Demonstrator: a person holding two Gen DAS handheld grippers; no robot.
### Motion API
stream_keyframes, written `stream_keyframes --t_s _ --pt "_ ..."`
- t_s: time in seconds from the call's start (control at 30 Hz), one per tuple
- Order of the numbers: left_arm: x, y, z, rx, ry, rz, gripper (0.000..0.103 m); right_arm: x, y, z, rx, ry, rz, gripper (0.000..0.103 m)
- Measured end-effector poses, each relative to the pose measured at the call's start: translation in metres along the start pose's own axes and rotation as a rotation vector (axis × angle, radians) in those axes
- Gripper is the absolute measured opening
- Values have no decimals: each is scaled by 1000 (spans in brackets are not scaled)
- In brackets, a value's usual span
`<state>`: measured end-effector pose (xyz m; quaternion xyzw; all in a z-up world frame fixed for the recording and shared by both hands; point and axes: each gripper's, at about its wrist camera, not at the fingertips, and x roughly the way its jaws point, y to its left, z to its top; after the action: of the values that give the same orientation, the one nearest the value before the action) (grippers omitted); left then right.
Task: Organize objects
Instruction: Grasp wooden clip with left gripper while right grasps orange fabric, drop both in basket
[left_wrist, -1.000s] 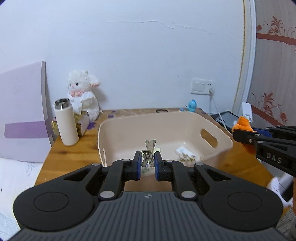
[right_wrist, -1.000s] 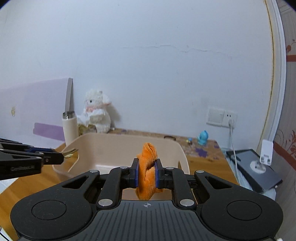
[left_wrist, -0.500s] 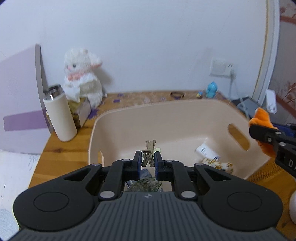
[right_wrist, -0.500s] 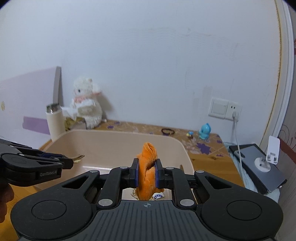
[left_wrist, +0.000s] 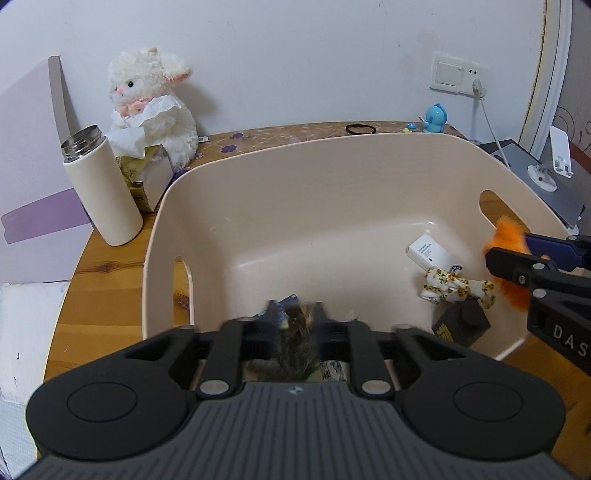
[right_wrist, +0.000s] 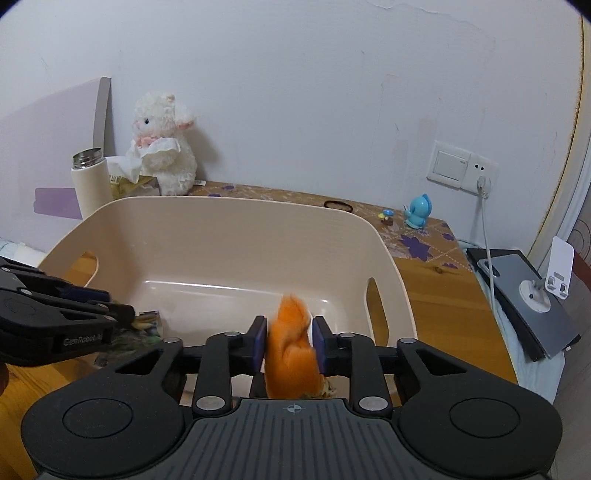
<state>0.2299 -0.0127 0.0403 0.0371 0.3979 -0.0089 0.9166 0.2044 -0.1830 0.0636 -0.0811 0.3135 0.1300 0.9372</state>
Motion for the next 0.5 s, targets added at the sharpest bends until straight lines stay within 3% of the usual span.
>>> stream_keyframes --t_s 0.03,0.13,0.17,0.5 --pt "-4 1 0 -7 -4 5 52 -3 0 0 -3 -4 0 41" --pt "-22 0 -1 -13 -50 18 72 -14 0 1 -4 -22 -8 62" --pt "-27 0 0 -11 -61 20 72 -19 -1 1 -3 -26 -8 67" --pt "-71 -6 -10 -2 -91 35 73 -65 -1 -3 -17 -39 -37 77"
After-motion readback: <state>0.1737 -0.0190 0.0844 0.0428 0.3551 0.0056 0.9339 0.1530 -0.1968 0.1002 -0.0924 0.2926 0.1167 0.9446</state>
